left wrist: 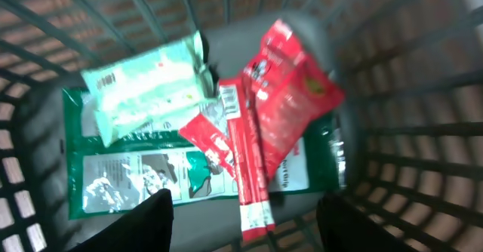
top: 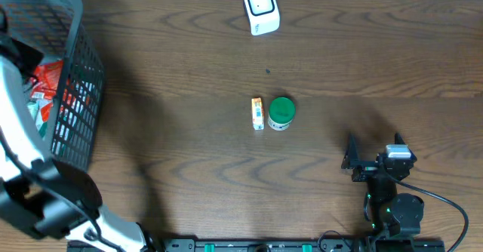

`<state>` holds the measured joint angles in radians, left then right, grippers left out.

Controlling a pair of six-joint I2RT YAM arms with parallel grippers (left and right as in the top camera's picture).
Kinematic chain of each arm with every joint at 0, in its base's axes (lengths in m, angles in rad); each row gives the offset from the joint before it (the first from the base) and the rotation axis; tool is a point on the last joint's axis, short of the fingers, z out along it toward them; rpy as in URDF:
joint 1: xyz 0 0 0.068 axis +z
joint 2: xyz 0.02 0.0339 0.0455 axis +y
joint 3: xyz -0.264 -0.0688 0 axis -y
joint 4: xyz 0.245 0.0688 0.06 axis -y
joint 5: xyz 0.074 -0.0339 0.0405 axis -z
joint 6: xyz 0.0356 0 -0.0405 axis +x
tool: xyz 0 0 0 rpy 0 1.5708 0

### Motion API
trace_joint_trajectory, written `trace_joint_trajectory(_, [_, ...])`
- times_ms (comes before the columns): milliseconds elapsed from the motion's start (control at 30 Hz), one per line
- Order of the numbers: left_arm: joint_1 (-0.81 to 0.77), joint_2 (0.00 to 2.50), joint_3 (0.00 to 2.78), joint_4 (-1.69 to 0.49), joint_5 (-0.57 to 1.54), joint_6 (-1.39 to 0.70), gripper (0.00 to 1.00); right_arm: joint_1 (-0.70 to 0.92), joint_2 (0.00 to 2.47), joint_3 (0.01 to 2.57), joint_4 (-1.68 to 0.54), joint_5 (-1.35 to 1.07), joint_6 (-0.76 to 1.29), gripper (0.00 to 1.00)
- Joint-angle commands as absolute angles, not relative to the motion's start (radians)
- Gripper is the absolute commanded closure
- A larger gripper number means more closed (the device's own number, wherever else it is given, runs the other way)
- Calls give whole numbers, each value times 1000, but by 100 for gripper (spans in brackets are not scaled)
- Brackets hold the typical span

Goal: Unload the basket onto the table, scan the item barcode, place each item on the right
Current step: 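Grasp the red snack stick pack in the basket with the left gripper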

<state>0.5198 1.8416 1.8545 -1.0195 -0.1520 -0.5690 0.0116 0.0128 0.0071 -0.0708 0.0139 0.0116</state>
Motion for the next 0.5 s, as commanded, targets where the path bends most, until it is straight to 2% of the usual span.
trace_joint_trajectory(0, [521,1909,1844,-1032,-142,-582,38,13,11,6,-75,9,21,1])
trace_joint_trajectory(467, [521,2082,1840,-1037,-67,-612,38,13,11,6,-75,9,22,1])
